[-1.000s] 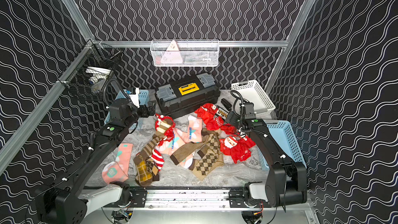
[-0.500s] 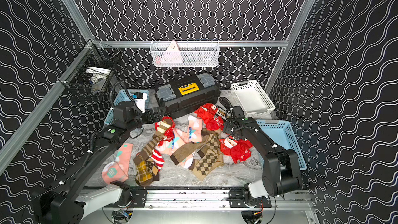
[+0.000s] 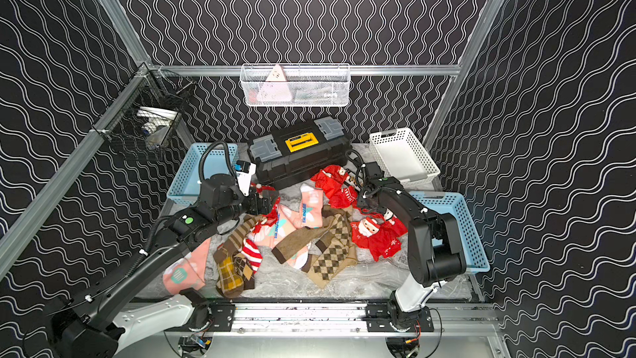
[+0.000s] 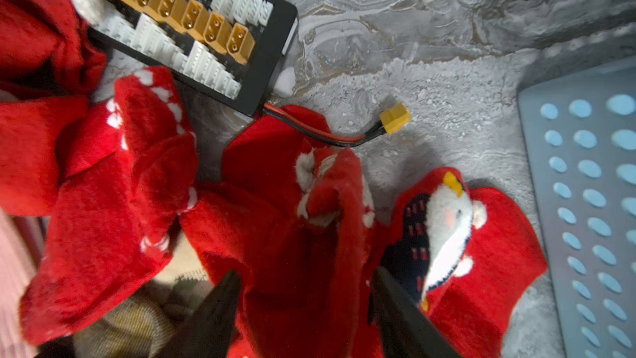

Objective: Sort the socks into the basket by color
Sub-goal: Pick up the sock at the center of the board.

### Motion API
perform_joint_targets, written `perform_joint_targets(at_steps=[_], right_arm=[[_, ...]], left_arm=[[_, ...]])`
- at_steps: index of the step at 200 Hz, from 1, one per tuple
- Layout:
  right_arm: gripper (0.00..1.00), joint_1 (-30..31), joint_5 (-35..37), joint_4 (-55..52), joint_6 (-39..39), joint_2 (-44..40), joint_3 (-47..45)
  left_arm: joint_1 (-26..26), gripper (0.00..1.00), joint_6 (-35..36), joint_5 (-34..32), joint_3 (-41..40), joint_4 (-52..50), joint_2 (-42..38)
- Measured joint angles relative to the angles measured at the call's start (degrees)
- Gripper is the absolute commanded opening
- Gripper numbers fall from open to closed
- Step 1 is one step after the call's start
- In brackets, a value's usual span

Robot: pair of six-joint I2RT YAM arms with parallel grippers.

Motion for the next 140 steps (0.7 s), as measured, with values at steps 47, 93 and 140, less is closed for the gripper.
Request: perform_joint_targets(at_steps=[47, 93, 140], right_arm=[[0.02, 0.00, -0.42, -0.70, -0.22, -1.68, -0.09], [0.00, 0.00, -0.85, -3.78, -0.04, -8.39, 3.72], [0.00, 0.00, -2.12, -6.01, 0.76, -12.00, 7.82]], left_arm=[[-2.82, 0.94, 0.00, -1.66, 0.00, 0.00, 1.79], [-4.57, 0.94, -0.02, -2.40, 0.00, 0.02, 3.15], [-5.68, 0.94, -0.02, -2.60, 0.00, 0.22, 4.57]])
